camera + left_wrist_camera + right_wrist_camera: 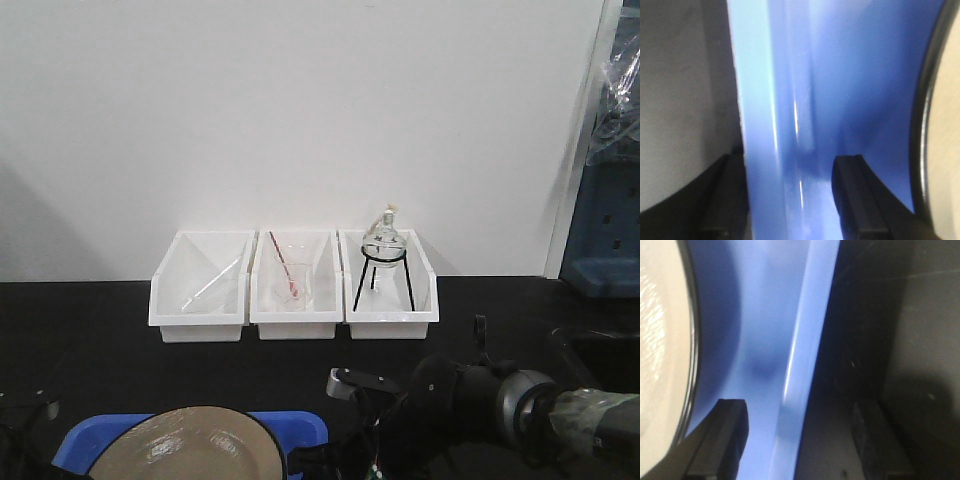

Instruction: Place disk in tray to left cabinet

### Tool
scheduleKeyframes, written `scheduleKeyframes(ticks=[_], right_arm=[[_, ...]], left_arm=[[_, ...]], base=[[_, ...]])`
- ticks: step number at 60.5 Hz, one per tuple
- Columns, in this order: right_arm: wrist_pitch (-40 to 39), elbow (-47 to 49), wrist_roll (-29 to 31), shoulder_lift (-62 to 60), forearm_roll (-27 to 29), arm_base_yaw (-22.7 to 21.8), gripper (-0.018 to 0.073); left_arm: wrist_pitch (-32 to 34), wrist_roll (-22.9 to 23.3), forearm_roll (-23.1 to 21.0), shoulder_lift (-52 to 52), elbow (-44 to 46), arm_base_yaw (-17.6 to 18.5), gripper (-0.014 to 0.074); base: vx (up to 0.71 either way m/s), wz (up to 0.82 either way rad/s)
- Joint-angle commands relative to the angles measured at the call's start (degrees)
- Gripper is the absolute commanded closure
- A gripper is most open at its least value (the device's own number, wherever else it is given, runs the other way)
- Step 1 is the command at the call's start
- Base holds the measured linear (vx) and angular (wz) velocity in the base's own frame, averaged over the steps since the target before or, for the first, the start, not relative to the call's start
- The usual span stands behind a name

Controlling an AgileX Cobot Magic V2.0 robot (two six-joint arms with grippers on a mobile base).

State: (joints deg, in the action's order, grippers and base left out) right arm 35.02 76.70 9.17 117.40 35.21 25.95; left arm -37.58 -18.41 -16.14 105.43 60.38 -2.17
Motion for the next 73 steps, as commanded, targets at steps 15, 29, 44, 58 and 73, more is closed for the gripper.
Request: scheduleKeyframes(ticks=[15,29,44,58,73], right_arm=[[2.7,7.4,-1.7,2.3,1.2,0.9,0.0064],[4.0,7.9,-3.5,3.1,1.0,1.1,0.0136],[4.6,7.9,-9.9,3.5,1.1,1.1,0.0406],[4.4,7.9,-10.4,3.3,1.2,0.0,0.0572],[5.0,7.9,-10.1,0.6,1.2,-2.1,0.0569]], left_arm=[[1.6,0.0,-3.8,-2.4,1.5,0.4,0.0105],[3.5,-0.1,-4.1,-1.2,1.5,0.4,0.0113],[3.0,-0.6,-9.2,-0.3,1.5,0.4,0.0284],[-3.0,-6.5,-20.7,-0.3,1.5,0.4,0.0606],[-9.0,-11.3,-33.0,-0.8,1.5,0.4,0.06]], base=[[0.0,0.0],[0.0,0.0],[0.0,0.0],[0.0,0.0],[0.0,0.0]])
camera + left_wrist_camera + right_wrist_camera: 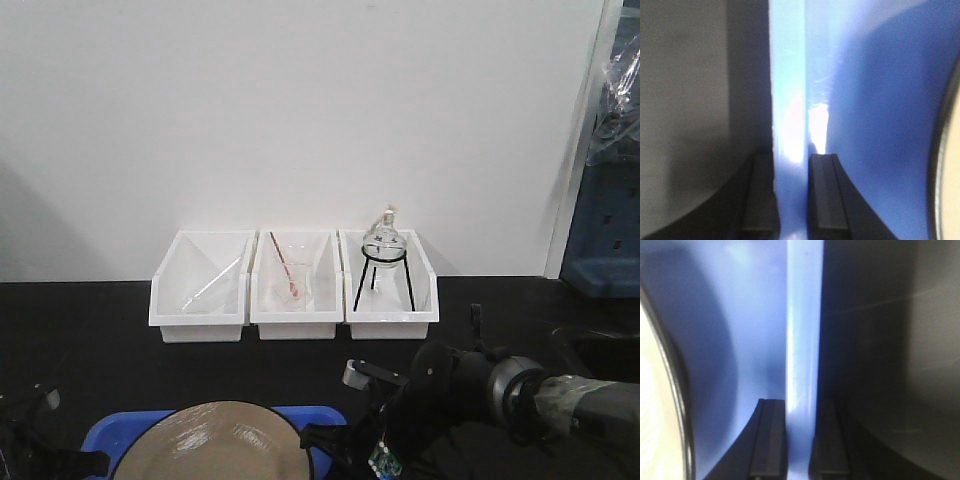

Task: Place disk in tray to left cabinet
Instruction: 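Grip both short edges of the blue tray with both grippers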

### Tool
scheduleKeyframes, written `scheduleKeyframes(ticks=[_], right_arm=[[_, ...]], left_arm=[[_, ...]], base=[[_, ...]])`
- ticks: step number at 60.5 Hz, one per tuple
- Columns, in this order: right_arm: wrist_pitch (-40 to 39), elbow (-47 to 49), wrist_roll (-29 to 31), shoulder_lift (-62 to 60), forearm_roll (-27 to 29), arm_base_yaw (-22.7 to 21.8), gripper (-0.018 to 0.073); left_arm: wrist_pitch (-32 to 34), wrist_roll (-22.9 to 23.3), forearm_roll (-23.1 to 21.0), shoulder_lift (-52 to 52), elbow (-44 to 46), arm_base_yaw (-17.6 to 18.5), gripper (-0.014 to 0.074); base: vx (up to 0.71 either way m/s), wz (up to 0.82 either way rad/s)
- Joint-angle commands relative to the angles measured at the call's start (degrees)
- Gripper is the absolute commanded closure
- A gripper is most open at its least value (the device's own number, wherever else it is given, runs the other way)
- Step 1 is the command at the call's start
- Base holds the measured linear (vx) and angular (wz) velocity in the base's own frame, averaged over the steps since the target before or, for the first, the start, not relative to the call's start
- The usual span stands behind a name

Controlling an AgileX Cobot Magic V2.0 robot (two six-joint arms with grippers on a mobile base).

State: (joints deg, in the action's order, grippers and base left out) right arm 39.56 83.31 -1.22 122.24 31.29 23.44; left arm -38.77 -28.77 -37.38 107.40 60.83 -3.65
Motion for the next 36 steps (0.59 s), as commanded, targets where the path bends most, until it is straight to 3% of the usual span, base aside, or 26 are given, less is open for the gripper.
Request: scheduleKeyframes(ticks=[1,13,36], right_arm=[[0.6,1.3,0.3,-4.4,5.1,0.4,0.0569],[1.5,1.3,0.3,-7.8,4.8,-0.7,0.0568],[4.3,1.3,-1.5,-15.1,5.0,-3.8,0.0565]], left_arm=[[-8.0,-0.6,-12.3,-2.9,1.1,1.8,0.06],[-9.0,0.0,-17.3,-5.2,1.1,1.8,0.0598],[-12.4,5.9,-17.3,-11.1,1.8,1.8,0.0597]], base=[[0.0,0.0],[0.0,0.0],[0.0,0.0]])
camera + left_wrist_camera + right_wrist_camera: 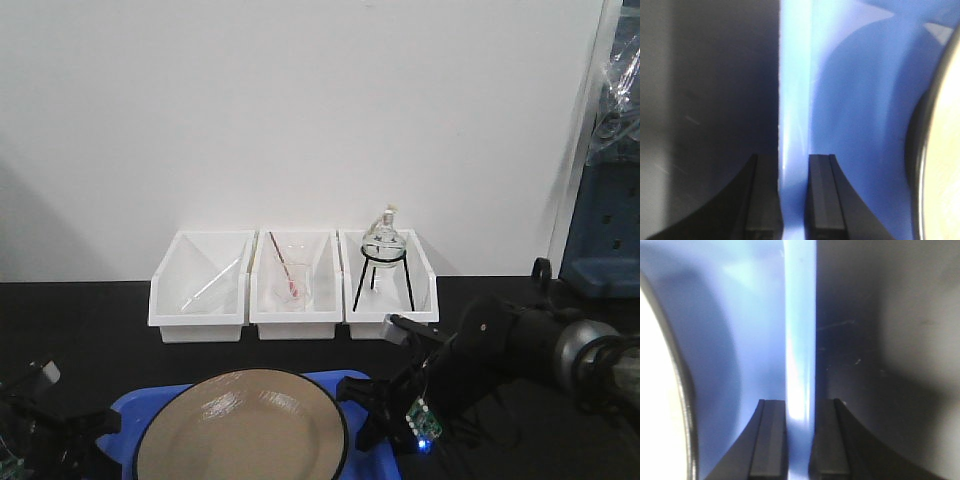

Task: Place disk in tray to left cabinet
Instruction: 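Grip both short edges of the blue tray with both grippers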

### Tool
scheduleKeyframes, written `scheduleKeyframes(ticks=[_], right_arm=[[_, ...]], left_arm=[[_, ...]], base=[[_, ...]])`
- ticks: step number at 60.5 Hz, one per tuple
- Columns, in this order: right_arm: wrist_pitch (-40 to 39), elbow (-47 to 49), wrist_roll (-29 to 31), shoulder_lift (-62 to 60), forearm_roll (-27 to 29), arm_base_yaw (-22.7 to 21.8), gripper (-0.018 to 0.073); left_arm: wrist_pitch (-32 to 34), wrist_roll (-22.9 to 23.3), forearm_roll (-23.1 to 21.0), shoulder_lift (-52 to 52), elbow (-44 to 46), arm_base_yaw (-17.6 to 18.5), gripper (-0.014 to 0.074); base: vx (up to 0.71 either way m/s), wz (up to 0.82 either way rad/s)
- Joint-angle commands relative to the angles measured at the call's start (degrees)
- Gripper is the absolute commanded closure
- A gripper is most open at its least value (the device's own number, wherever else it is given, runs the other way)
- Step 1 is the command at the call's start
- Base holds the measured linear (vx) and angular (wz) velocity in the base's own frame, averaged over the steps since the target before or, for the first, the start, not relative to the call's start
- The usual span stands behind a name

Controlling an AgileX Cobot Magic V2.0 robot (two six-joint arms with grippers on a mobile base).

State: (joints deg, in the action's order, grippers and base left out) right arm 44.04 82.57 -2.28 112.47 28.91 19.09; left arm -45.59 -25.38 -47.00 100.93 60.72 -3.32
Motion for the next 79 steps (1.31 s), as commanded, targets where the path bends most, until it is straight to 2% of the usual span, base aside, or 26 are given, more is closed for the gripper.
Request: scheduleKeyframes(ticks=[1,17,36,52,79], right_arm=[[0.0,2.0,-0.5,-5.6,7.5,0.4,0.0565],[1.8,2.0,-0.8,-9.9,10.3,0.1,0.0565],[4.6,2.0,-3.3,-13.4,12.3,-1.3,0.0565],[6.9,2.0,-2.8,-16.2,14.0,-5.3,0.0565],[9.0,2.0,-1.3,-20.6,15.3,-5.3,0.0565]], left_arm=[[-5.9,2.9,-7.7,-4.9,2.2,1.5,0.0597],[-13.2,11.3,-7.7,-6.1,11.0,1.5,0.0597],[-18.7,17.4,-7.6,-6.1,17.9,1.5,0.0597],[-16.1,19.1,-7.6,-10.2,17.9,3.1,0.0597],[-15.4,22.3,-7.5,-16.6,17.9,4.1,0.0597]], base=[[0.0,0.0],[0.0,0.0],[0.0,0.0],[0.0,0.0],[0.0,0.0]])
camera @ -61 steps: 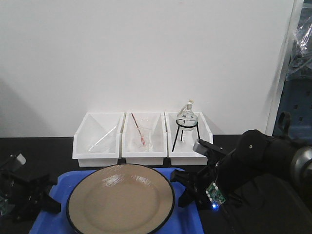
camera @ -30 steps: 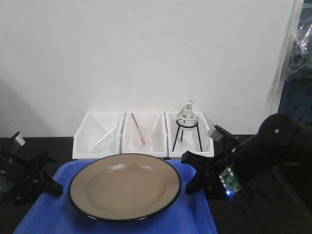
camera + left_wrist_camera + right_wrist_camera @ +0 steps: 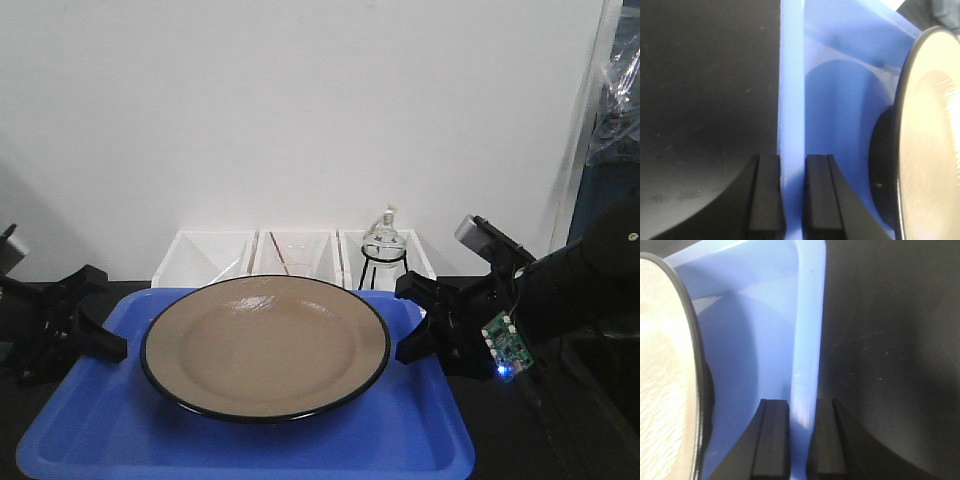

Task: Place disk in tray to left cabinet
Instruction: 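Grip both short edges of the blue tray with both grippers, then lift the blue tray with the plate using both grippers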

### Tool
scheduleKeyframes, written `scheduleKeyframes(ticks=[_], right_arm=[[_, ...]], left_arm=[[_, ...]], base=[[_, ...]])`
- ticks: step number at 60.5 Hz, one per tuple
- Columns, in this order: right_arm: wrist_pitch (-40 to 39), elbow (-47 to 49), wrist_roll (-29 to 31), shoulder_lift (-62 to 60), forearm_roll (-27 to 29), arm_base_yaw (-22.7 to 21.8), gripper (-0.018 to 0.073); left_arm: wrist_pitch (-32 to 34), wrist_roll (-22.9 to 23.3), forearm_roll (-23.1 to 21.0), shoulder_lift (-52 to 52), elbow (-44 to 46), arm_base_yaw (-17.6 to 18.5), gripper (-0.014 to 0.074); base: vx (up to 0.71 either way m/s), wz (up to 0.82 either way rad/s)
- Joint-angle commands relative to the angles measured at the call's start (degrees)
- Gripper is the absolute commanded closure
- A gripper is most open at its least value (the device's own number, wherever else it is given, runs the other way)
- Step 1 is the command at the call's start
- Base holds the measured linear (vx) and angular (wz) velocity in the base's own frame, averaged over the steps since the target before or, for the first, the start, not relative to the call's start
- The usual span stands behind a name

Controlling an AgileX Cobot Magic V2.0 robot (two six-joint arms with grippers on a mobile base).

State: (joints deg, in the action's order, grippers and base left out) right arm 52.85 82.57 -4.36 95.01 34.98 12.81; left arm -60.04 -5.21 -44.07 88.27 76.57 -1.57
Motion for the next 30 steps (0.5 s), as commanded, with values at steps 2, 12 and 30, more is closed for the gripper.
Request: scheduleKeyframes(ticks=[2,12,30], right_arm=[[0.2,2.0,0.8,-3.1,9.2,1.0,0.0565],[0.6,2.0,0.8,-3.3,10.6,1.0,0.0565],[1.9,4.7,0.8,-4.1,10.4,1.0,0.0565]], left_arm=[[-0.8,2.5,-10.3,-4.3,2.0,2.9,0.0597],[1.7,4.6,-8.5,-5.5,2.0,6.0,0.0597],[3.0,5.5,-4.2,-5.3,1.7,7.8,0.0597]], base=[[0.0,0.0],[0.0,0.0],[0.0,0.0]])
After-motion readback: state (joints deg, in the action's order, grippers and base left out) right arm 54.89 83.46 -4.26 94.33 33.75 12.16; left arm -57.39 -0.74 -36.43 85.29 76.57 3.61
